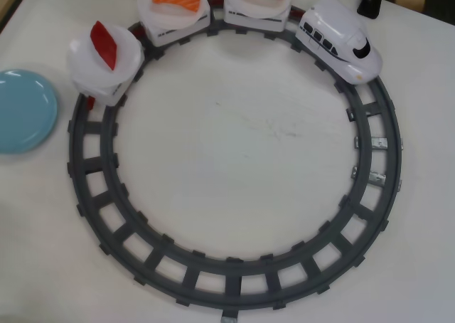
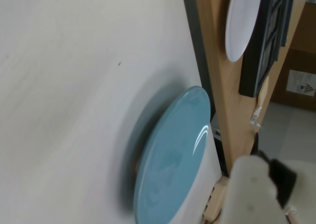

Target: Pick up the sushi from the Shinkansen and put it on the blue dish

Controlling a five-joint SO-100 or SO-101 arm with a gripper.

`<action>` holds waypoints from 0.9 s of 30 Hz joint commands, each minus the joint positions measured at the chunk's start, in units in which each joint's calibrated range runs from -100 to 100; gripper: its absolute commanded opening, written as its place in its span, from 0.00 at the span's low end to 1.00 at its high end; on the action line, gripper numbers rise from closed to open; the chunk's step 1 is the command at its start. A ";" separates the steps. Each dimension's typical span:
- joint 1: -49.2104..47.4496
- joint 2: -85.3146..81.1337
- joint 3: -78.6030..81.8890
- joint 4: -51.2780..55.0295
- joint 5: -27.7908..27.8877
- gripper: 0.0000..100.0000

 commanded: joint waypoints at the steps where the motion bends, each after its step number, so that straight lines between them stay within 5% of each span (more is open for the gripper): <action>1: 0.35 -0.71 0.00 0.02 0.34 0.03; 13: 0.70 -0.54 -0.63 0.11 0.34 0.03; 27: 13.82 0.53 -6.13 0.11 -0.18 0.03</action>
